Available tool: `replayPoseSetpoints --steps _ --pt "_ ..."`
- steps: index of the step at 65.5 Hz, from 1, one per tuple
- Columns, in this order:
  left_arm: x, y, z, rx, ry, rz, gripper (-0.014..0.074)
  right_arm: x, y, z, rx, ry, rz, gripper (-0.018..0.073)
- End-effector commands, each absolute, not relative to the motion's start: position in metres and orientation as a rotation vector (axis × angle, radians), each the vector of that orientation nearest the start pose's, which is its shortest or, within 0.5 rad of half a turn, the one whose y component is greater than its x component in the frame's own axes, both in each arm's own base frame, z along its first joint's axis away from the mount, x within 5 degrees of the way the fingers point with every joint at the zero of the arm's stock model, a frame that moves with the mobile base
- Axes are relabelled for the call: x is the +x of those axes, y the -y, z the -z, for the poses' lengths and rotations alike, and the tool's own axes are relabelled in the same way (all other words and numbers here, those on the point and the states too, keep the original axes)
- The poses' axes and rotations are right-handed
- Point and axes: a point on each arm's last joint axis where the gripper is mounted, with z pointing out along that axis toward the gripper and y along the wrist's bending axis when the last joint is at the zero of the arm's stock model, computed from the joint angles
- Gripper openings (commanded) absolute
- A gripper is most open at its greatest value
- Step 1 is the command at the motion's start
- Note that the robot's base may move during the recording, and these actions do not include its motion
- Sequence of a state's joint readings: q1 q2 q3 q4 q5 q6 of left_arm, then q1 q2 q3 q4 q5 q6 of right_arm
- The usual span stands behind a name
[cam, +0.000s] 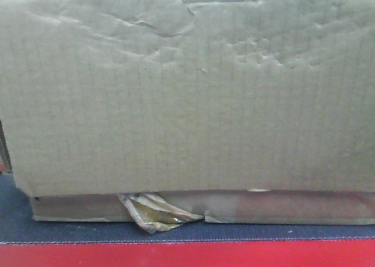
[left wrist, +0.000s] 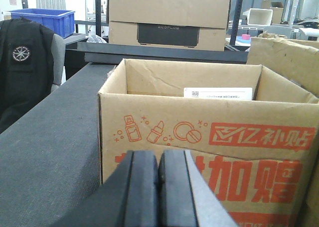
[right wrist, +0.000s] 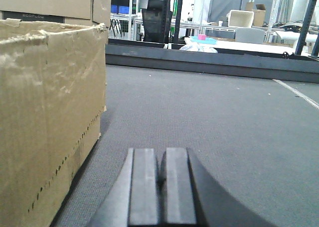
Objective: Stack two boxes on right shelf middle
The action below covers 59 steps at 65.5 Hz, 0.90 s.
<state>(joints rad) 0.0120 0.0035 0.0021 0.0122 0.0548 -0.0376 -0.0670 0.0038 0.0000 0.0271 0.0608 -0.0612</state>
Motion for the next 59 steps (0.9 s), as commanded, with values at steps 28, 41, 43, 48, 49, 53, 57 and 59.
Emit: replayPoseSetpoints --steps 28,41,43,48,49,53,57,59 --pt "0.056 -0.001 -0.210 -0.031 -1.518 0.006 -0.0111 0.056 0.004 -0.210 0.020 -1.521 0.088 -0.0161" --pt "0.056 -0.001 -0.213 -0.008 -1.490 -0.018 -0.0111 0.056 0.004 -0.210 0.020 -1.521 0.088 -0.0161" --pt "0.056 -0.001 -0.215 -0.007 -1.464 -0.018 -0.0111 0.056 0.004 -0.210 0.020 -1.521 0.088 -0.0161" --pt "0.056 -0.001 -0.218 -0.006 -1.431 -0.017 -0.0111 0.056 0.004 -0.210 0.020 -1.521 0.088 -0.0161" --pt "0.056 -0.001 -0.218 -0.005 -1.427 -0.017 -0.0111 0.056 0.004 -0.210 0.020 -1.521 0.088 -0.0161" --pt "0.055 -0.001 -0.220 -0.005 -1.410 -0.017 -0.0111 0.056 0.004 -0.210 0.020 -1.521 0.088 -0.0161" --pt "0.055 -0.001 -0.223 -0.004 -1.378 -0.016 -0.0111 0.056 0.004 -0.210 0.020 -1.521 0.088 -0.0161" --pt "0.055 -0.001 -0.223 -0.003 -1.373 -0.016 -0.0111 0.056 0.004 -0.210 0.020 -1.521 0.088 -0.0161"
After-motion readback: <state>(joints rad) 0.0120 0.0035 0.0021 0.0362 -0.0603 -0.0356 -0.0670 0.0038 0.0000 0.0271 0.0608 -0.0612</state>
